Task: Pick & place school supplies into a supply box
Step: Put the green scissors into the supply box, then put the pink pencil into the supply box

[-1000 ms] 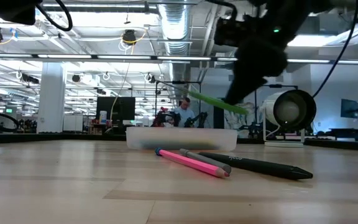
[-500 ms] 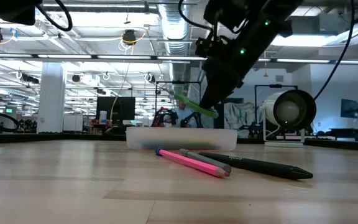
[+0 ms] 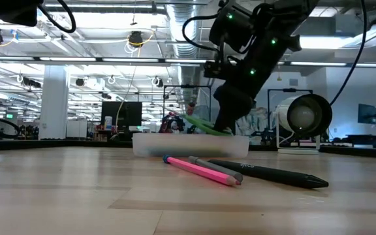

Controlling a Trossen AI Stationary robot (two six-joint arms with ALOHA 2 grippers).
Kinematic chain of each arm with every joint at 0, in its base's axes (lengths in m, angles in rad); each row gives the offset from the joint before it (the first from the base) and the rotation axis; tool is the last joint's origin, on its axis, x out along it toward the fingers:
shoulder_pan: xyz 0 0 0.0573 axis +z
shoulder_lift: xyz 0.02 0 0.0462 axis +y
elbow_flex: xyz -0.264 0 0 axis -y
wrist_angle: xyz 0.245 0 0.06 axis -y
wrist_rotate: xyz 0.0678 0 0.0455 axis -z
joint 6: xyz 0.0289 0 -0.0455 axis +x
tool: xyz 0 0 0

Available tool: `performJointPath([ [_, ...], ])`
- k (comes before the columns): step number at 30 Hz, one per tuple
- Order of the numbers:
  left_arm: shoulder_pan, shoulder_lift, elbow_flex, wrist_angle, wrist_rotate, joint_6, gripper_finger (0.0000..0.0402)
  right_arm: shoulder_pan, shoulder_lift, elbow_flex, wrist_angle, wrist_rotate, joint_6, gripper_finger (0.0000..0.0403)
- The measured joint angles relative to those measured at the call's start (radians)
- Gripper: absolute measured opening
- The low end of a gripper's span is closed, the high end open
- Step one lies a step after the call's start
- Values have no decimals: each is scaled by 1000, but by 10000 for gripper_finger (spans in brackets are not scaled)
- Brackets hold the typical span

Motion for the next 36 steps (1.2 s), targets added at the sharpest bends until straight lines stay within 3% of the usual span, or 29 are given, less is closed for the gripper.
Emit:
performJointPath([
  [11, 0, 0, 0, 0, 1, 0, 144, 2, 0, 0, -36, -1, -28, 66],
  [29, 0, 0, 0, 0, 2, 0, 144, 4, -9, 0, -23, -1, -19, 157],
  [36, 0, 0, 0, -2, 2, 0, 144, 72, -34, 14, 25, 39, -59, 165],
])
